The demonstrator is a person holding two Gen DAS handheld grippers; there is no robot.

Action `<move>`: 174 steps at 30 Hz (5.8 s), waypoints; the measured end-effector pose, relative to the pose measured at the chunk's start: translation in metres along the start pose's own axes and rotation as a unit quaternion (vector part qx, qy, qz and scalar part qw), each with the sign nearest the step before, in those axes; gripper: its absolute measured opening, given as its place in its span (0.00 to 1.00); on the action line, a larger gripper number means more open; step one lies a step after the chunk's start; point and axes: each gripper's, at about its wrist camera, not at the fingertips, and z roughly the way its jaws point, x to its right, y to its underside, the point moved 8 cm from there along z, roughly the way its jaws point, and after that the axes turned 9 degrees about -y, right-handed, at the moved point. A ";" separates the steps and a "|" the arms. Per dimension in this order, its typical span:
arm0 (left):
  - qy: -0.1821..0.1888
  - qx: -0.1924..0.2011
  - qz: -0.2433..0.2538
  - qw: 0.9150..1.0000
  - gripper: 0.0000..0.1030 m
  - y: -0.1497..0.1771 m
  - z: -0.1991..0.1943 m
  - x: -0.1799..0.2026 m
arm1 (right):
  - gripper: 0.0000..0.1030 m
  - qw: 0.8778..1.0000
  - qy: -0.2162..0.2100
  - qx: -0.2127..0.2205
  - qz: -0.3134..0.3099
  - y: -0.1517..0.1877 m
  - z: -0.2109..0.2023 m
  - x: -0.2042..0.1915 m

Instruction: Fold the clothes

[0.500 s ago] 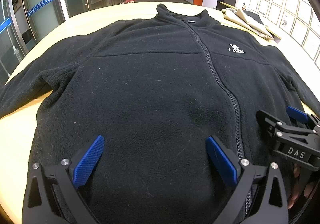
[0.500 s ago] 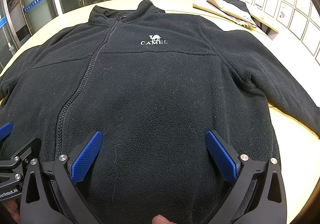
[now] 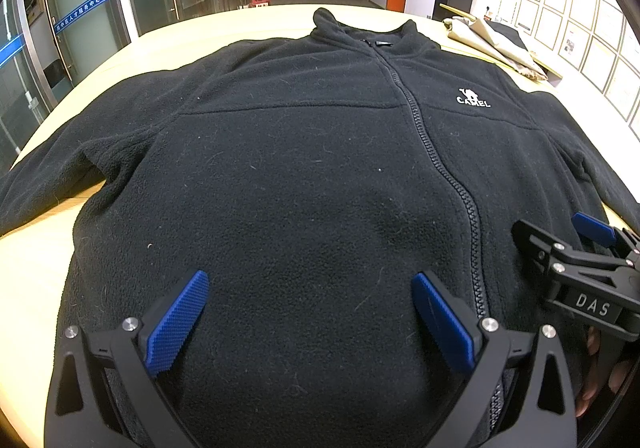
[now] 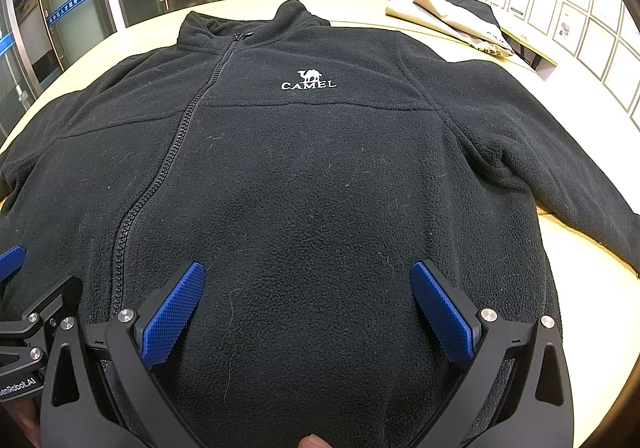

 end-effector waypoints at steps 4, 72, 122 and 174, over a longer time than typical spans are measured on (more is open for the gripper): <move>-0.002 0.000 0.001 1.000 1.00 0.000 -0.001 0.001 | 1.00 1.000 0.000 0.000 0.000 0.000 0.000 0.000; 0.075 0.142 0.038 0.986 1.00 -0.090 -0.112 0.083 | 1.00 0.983 0.057 0.109 0.139 -0.030 -0.124 0.191; 0.039 0.051 -0.075 0.995 1.00 -0.053 -0.023 -0.031 | 0.10 0.929 0.065 0.364 0.018 -0.224 -0.240 0.132; 0.051 0.027 -0.001 0.998 0.99 -0.121 0.074 -0.046 | 0.62 0.985 -0.171 -0.010 0.007 -0.085 0.041 0.110</move>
